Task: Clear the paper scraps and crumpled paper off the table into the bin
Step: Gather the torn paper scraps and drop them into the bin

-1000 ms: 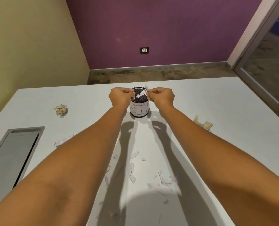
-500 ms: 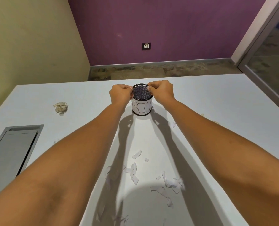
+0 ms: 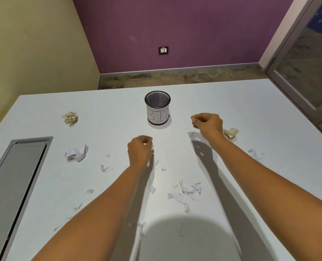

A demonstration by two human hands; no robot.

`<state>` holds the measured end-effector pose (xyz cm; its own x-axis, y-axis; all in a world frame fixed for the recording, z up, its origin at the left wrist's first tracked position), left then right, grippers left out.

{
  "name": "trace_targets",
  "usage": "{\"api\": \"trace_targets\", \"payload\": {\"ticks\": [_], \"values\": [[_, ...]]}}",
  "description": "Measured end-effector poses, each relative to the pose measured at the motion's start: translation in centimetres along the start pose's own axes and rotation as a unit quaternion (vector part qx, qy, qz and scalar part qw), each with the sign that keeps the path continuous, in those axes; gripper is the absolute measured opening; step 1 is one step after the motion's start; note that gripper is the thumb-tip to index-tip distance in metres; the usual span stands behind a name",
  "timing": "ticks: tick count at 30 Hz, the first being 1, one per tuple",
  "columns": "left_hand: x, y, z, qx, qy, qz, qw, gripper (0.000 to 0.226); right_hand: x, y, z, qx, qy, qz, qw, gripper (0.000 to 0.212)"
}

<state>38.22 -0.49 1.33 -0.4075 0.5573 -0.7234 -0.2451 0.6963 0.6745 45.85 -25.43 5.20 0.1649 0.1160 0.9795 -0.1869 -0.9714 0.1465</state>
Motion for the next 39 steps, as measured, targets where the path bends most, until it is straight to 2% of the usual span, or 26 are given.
{"api": "trace_targets", "payload": {"ticks": [4, 6, 12, 17, 21, 23, 30, 39], "values": [[2.1, -1.0, -4.2, 0.036, -0.021, 0.070, 0.997, 0.018, -3.3, 1.0, -4.5, 0.012, -0.036, -0.011, 0.999, 0.015], [3.0, -1.2, -6.2, 0.047, -0.043, 0.122, 0.990, 0.020, -5.0, 0.6, -7.0, 0.044, -0.055, -0.015, 0.997, 0.017], [3.7, -1.5, -11.5, 0.044, -0.143, 0.209, 0.966, 0.025, -9.1, -0.2, -12.3, 0.146, -0.021, -0.216, 0.965, 0.028], [1.8, -1.5, -14.3, 0.014, -0.227, 0.238, 0.944, 0.022, -10.5, 0.5, -14.9, 0.151, 0.031, -0.307, 0.939, 0.032], [2.1, -4.4, -15.1, 0.097, -0.239, 0.326, 0.910, 0.038, -10.3, 1.0, -16.4, 0.135, 0.075, -0.346, 0.926, 0.030], [2.4, -5.0, -15.1, 0.116, -0.227, 0.343, 0.904, 0.041, -10.1, 1.0, -17.1, 0.128, 0.092, -0.364, 0.918, 0.026], [2.4, -5.9, -14.8, 0.127, -0.217, 0.342, 0.905, 0.037, -10.0, 1.2, -18.6, 0.112, 0.117, -0.332, 0.929, 0.022], [1.7, -7.0, -15.4, 0.156, -0.220, 0.319, 0.908, 0.019, -10.4, 1.9, -18.6, 0.097, 0.035, -0.221, 0.970, 0.011]]}}
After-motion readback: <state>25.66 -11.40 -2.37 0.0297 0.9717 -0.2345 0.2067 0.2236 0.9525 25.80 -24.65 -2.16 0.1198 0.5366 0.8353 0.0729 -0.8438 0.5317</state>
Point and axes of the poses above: each hand's wrist, its own z-axis towards the middle knuckle, its own y-axis out of the back of the hand, x = y × z, the point moved 10 cm from there along z, towards the middle knuckle, and after that the axes turned 14 degrees about z, right-handed, at the moved point
